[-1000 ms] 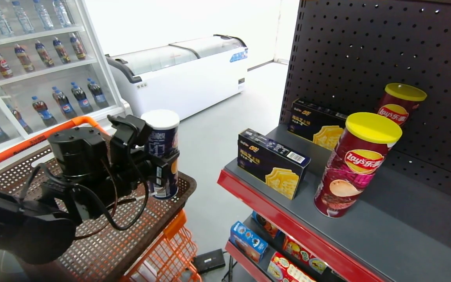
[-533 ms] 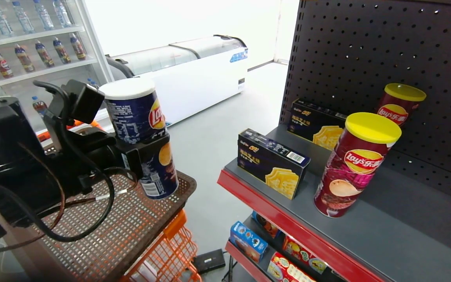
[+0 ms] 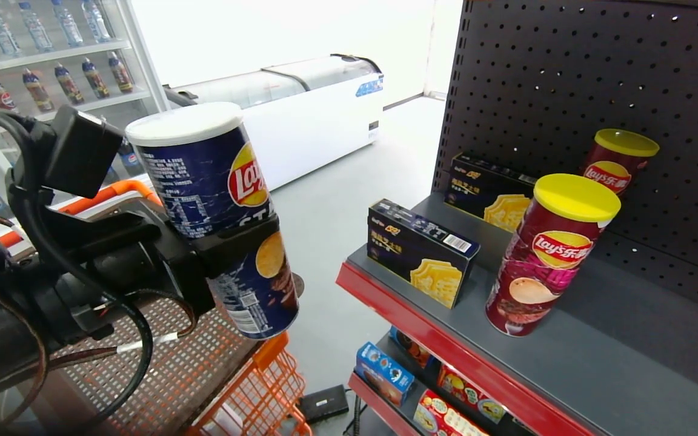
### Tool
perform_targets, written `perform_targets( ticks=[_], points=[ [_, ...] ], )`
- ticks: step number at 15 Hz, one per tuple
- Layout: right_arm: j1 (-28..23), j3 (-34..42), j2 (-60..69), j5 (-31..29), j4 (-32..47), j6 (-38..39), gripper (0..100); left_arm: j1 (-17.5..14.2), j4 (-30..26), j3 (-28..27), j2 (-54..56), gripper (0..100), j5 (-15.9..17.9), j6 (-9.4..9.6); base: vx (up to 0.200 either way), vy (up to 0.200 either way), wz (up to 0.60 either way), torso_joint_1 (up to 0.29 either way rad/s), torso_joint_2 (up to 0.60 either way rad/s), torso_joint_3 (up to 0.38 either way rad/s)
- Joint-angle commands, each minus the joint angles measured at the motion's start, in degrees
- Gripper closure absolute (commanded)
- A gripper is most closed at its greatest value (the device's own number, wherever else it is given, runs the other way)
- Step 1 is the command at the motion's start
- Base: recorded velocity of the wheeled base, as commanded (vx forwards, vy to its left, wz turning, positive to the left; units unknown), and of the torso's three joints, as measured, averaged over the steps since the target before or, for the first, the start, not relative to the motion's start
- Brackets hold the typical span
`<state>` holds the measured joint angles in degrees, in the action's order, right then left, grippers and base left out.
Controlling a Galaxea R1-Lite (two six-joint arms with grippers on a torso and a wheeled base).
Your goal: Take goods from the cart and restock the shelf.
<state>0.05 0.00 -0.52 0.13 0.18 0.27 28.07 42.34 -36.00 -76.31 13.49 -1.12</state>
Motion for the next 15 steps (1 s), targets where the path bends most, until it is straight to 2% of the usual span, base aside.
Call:
perform_targets(
  ticks=[1,4,12,15],
  points=[
    [0.0,0.0,0.0,0.0,0.0,0.0,0,1.7,0.4,-0.5,0.6,100,0.9,-0.2,0.0,0.0,0.0,0.0,0.0,0.0],
    [0.0,0.0,0.0,0.0,0.0,0.0,0,1.7,0.4,-0.2,0.6,100,4.1,0.07,0.0,0.0,0.0,0.0,0.0,0.0],
    [0.0,0.0,0.0,0.0,0.0,0.0,0,1.1,0.3,1.7,0.4,100,5.7,-0.02,0.0,0.0,0.0,0.0,0.0,0.0],
    [0.0,0.0,0.0,0.1,0.1,-0.1,0,1.5,-0.1,1.6,-1.3,100,8.0,0.15,0.0,0.0,0.0,0.0,0.0,0.0]
  ],
)
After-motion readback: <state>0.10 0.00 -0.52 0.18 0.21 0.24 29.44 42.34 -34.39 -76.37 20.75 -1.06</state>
